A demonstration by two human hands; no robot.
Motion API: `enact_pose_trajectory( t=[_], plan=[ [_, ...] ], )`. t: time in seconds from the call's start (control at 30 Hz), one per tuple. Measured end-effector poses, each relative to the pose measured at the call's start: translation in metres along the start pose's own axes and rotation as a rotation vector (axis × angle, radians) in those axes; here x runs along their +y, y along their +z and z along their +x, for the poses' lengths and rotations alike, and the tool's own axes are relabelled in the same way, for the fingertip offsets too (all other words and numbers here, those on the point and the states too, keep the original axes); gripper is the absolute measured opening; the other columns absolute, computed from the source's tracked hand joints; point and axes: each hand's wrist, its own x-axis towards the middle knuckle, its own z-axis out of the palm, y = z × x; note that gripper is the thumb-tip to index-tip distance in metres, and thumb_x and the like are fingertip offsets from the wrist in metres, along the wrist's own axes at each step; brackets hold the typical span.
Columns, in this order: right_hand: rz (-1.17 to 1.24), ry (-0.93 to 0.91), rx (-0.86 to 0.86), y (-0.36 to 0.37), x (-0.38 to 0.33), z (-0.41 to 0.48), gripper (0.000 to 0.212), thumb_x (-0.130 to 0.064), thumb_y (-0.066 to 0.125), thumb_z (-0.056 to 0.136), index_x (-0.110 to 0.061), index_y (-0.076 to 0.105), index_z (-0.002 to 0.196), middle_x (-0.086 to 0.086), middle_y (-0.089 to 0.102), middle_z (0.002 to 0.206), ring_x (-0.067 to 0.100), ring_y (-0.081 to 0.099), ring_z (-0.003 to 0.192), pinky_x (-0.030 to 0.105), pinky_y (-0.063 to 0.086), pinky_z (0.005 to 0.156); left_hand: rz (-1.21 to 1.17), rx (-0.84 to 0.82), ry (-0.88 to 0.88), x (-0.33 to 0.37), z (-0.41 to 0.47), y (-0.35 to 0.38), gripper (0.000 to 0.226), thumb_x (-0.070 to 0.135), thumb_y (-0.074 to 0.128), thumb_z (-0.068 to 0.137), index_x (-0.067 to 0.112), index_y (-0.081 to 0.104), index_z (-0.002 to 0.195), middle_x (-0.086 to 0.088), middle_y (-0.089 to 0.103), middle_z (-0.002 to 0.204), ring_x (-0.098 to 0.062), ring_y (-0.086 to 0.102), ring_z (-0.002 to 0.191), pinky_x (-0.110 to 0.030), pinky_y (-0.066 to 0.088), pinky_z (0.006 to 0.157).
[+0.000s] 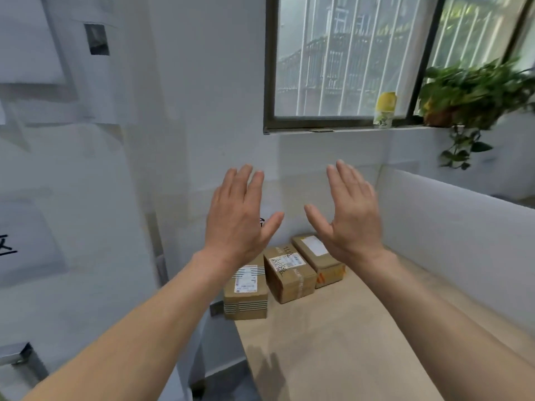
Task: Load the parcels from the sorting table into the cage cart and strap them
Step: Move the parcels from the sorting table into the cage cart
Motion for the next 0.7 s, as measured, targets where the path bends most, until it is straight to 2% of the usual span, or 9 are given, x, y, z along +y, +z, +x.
enact_pose_trajectory(
  t=[0.17,0.33,0.5,0.7],
  plan=[
    [-0.093,0.046,0.0,0.017,0.021,0.008,0.074,-0.053,0.049,0.092,-0.004,0.044,0.147,0.019,0.043,0.152,0.034,0.037,0.142,0.05,0.033,0.115,-0.062,-0.007,0.036,-0.012,0.028,0.038,0.075,0.059,0.05,0.09,0.011,0.036,0.146,-0.014,0.037,0.152,-0.035,0.031,0.142,-0.046,0.032,0.113],
    [-0.15,0.095,-0.003,0.047,0.022,0.016,0.074,-0.053,0.048,0.092,-0.003,0.043,0.147,0.019,0.042,0.152,0.034,0.037,0.142,0.049,0.03,0.115,-0.116,-0.047,0.074,-0.037,0.046,0.074,0.076,0.062,0.04,0.089,0.011,0.036,0.145,-0.014,0.037,0.151,-0.036,0.031,0.142,-0.049,0.037,0.111],
    [-0.177,0.144,-0.059,0.086,0.019,0.013,0.075,-0.055,0.045,0.092,-0.005,0.041,0.148,0.018,0.041,0.153,0.033,0.036,0.143,0.046,0.028,0.116,-0.142,-0.09,0.077,-0.068,0.052,0.109,0.075,0.055,0.056,0.089,0.011,0.036,0.146,-0.014,0.035,0.153,-0.035,0.028,0.144,-0.049,0.034,0.112],
    [-0.115,0.173,-0.125,0.143,0.023,0.002,0.073,-0.052,0.051,0.091,-0.003,0.046,0.145,0.019,0.045,0.15,0.033,0.04,0.14,0.042,0.031,0.114,-0.177,-0.169,0.027,-0.097,0.045,0.159,0.072,0.052,0.057,0.089,0.008,0.04,0.144,-0.015,0.038,0.151,-0.038,0.03,0.142,-0.05,0.034,0.11]
  ],
)
